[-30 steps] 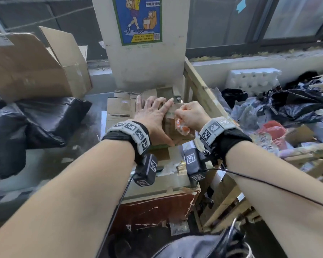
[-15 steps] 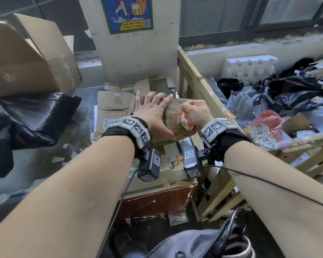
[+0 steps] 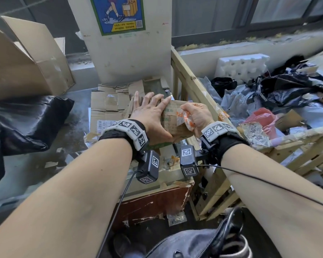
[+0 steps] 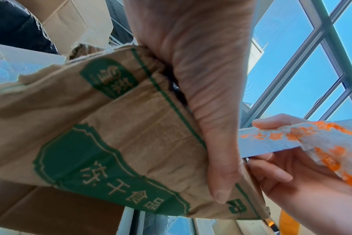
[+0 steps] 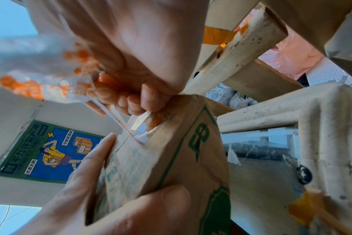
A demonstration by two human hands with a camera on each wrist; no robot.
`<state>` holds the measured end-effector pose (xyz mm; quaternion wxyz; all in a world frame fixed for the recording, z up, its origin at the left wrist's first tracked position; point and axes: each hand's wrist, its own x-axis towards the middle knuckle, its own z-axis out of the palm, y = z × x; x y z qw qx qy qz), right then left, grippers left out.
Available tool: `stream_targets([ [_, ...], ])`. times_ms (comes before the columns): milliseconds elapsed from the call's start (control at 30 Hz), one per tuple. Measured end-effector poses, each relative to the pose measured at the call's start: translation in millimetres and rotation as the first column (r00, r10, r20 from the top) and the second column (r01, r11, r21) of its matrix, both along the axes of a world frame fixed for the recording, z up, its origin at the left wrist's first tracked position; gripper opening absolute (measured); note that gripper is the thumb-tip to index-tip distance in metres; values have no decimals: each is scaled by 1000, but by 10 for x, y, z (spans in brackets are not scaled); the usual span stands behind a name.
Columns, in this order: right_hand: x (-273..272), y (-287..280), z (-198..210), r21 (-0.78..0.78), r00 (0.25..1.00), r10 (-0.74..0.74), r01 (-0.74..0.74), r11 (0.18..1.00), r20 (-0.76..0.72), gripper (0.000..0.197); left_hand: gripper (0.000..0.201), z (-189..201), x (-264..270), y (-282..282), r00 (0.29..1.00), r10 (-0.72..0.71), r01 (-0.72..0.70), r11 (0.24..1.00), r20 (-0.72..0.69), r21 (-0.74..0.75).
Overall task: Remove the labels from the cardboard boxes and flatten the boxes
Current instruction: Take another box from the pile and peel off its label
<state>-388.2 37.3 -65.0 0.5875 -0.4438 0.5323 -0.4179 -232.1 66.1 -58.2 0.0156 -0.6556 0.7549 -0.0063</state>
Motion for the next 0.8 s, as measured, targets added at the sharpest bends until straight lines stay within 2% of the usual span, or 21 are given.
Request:
stream_targets([
  [300, -10, 37, 12, 30, 999, -50, 50, 998, 6, 10, 129, -50, 0, 18, 1000, -1, 0, 1000, -1, -12],
  [433, -10, 44, -27, 44, 996, -73, 71, 996, 45, 6, 129, -47, -1, 33, 1000, -4, 4, 1000, 0, -7],
  [567, -27, 53, -41, 66, 992, -91, 86, 994, 82, 16, 129, -50, -10, 47, 1000, -4, 4, 1000, 2, -12],
  [800, -58, 65, -59, 107, 984, -104, 89, 990, 145, 11, 129, -51, -15, 60, 1000, -8, 8, 1000, 6, -4],
])
